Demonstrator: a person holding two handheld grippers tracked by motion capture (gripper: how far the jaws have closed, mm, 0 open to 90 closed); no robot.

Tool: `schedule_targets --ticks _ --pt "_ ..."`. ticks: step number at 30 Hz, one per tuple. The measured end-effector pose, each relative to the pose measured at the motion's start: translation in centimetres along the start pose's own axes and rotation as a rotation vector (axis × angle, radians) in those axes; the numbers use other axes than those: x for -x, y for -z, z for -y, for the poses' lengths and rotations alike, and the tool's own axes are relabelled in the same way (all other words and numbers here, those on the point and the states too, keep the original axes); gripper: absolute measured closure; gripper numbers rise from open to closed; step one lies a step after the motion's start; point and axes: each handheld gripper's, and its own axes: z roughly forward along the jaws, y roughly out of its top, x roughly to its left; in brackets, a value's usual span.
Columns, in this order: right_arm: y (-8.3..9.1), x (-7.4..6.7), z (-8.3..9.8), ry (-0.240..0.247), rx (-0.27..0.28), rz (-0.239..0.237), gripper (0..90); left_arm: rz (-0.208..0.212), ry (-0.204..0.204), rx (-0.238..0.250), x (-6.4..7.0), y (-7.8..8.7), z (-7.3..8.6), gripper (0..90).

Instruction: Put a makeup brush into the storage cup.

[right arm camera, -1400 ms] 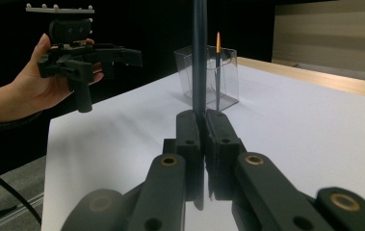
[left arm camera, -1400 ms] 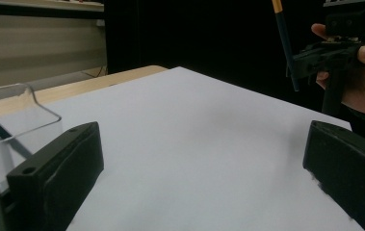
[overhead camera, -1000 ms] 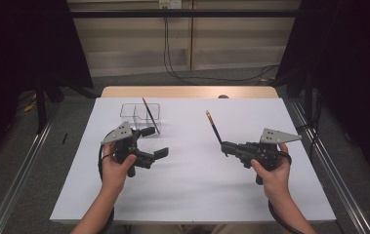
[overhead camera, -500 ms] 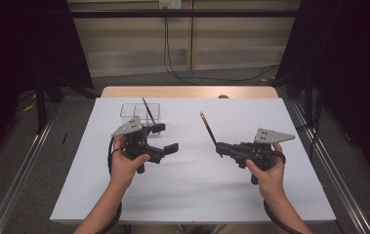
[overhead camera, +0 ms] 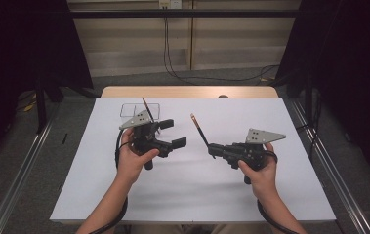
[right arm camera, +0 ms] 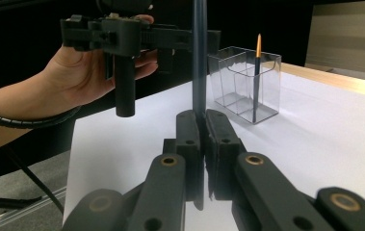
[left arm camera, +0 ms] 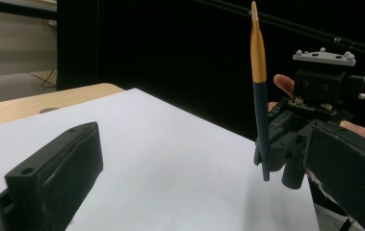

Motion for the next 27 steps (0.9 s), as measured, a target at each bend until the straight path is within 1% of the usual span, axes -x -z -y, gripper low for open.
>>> schedule_targets --ticks 2,6,7,10,15,18,21,24,27 --pt "-0.1 0.0 0.0 -0.002 0.002 -0.005 85.3 -0.001 0.010 -0.004 -0.1 -0.3 -0.1 0.5" --pt "-0.3 -0.1 -0.1 0.004 -0.001 -0.011 85.2 0.001 0.008 -0.009 -0.1 -0.7 -0.2 2.3" --pt "-0.4 -0.1 -0.1 0.005 -0.002 -0.012 85.3 0.008 0.009 -0.009 -0.1 -0.8 -0.2 2.9" --pt "-0.5 -0.1 0.0 0.003 -0.002 -0.014 85.3 0.015 0.005 -0.008 -0.1 -1.1 -0.3 7.3" --pt "-0.6 -0.2 0.0 0.004 -0.006 -0.009 85.2 0.048 -0.005 -0.003 0.1 -1.4 -0.5 15.6" --pt "-0.6 -0.1 0.0 0.005 -0.007 -0.009 85.2 0.072 -0.013 -0.005 0.3 -1.5 -0.6 21.6" --pt "-0.7 -0.1 0.0 0.004 -0.009 -0.011 85.2 0.094 -0.019 -0.005 0.5 -1.7 -0.6 29.7" --pt "-0.8 -0.2 0.1 0.003 -0.012 -0.009 85.3 0.121 -0.009 -0.002 0.5 -1.8 -0.5 38.8" --pt "-1.0 -0.1 0.2 0.003 -0.018 -0.007 85.2 0.128 -0.015 -0.001 0.5 -1.9 -0.5 47.2"
